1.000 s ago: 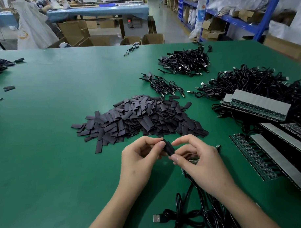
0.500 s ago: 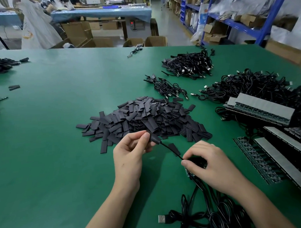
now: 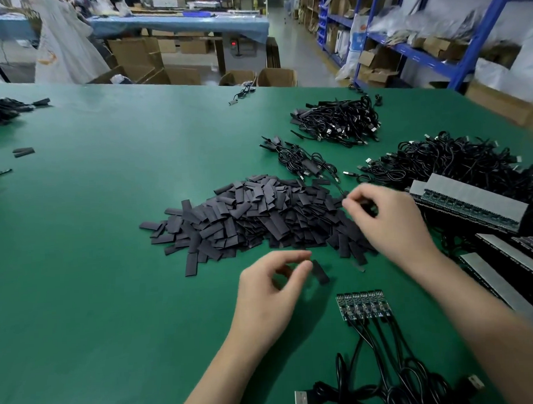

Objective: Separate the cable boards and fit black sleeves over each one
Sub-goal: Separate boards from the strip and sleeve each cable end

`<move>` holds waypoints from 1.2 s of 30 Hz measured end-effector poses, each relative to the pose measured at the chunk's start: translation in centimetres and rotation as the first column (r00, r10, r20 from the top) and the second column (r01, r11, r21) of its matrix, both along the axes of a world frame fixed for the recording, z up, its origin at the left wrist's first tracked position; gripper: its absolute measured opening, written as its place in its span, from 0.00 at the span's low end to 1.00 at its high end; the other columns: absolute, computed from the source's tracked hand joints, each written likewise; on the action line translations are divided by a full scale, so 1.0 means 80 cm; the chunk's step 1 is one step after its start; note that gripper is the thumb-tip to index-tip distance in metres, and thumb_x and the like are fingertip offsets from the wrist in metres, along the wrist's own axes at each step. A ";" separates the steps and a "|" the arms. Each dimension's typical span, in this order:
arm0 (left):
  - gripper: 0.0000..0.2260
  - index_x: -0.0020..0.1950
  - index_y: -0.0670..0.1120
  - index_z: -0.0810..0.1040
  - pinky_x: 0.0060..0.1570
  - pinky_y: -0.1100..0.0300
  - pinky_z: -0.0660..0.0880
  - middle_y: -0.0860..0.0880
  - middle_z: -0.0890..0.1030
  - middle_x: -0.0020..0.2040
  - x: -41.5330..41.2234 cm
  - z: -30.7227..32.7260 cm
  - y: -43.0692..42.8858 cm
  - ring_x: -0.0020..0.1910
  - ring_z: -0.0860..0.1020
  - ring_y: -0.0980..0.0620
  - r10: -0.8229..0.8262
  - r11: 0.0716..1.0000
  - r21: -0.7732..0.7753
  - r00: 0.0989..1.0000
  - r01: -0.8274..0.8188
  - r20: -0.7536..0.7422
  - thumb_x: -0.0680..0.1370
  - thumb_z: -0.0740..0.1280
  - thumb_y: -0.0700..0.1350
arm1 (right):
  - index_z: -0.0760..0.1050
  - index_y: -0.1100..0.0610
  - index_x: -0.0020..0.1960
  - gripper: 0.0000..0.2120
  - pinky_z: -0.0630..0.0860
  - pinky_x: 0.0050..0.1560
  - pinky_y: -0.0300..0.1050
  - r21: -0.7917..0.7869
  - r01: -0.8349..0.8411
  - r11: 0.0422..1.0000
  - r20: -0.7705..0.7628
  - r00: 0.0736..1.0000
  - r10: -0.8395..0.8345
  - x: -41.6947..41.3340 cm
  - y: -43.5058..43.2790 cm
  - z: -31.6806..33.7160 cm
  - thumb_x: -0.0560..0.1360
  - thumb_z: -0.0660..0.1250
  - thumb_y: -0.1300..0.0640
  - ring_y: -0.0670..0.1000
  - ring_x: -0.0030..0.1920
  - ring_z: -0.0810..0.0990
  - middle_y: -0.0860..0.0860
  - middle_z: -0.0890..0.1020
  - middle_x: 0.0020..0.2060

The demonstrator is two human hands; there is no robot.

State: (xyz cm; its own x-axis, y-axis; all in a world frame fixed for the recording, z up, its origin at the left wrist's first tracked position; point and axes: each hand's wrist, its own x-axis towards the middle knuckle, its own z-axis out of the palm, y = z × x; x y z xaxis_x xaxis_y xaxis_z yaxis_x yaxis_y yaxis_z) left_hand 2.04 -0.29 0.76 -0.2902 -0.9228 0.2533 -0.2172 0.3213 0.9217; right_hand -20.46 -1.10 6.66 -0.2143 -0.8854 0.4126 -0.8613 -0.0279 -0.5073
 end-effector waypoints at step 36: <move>0.16 0.56 0.55 0.78 0.53 0.62 0.74 0.60 0.77 0.49 -0.015 0.000 0.017 0.50 0.76 0.61 -0.222 0.917 -0.203 0.864 0.342 0.452 0.72 0.78 0.52 | 0.80 0.42 0.46 0.04 0.68 0.41 0.27 0.476 -0.257 0.841 0.154 0.966 0.208 -0.009 0.104 -0.033 0.76 0.74 0.45 0.31 0.43 0.76 0.32 0.80 0.40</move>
State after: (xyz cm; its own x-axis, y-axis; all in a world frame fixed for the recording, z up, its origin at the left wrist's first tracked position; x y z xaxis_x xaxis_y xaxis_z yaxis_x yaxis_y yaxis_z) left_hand 0.84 1.10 0.77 -0.6602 -0.6983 0.2765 -0.4183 0.6476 0.6368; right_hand -21.15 7.23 4.05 0.0081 -0.9953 -0.0967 -0.8095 0.0502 -0.5850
